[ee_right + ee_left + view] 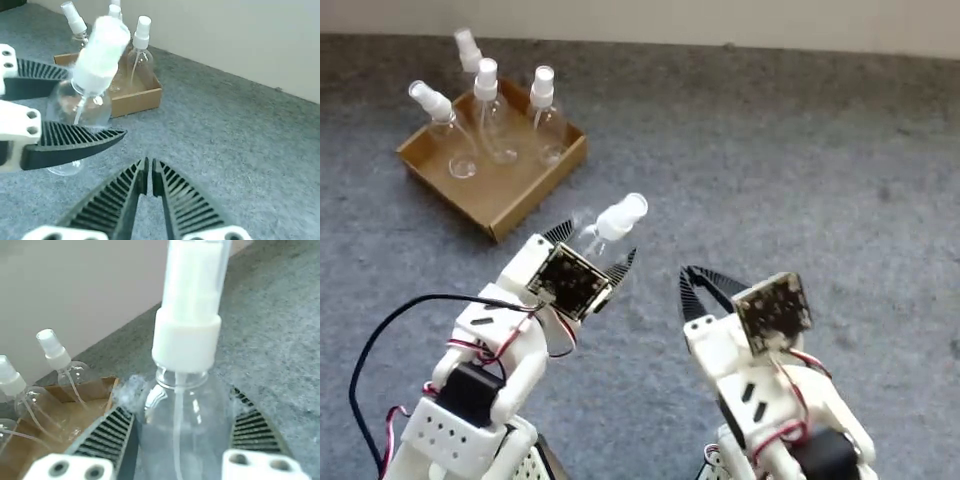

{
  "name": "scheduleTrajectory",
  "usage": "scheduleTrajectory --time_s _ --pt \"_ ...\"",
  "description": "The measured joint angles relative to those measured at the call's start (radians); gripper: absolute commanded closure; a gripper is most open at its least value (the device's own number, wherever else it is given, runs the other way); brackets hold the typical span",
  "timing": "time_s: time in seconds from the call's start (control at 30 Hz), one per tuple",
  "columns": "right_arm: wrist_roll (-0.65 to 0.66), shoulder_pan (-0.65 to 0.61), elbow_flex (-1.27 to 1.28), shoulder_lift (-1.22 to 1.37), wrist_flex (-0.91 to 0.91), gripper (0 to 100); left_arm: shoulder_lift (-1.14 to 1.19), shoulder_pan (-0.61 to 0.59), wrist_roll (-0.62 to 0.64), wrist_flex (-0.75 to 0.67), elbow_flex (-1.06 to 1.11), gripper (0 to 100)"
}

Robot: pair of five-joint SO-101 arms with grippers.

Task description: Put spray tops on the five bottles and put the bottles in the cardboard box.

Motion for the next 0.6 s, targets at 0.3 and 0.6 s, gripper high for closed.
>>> scheduleTrajectory --time_s 0.3,0.6 --pt "0.0 -0.002 0.345 0.009 -0.302 99.1 0.137 -0.015 0.0 0.0 -0.222 89" --pt "0.0 0.0 0.446 0.009 -0.446 99.1 0.456 -0.014 0.005 -0.12 -0.37 89"
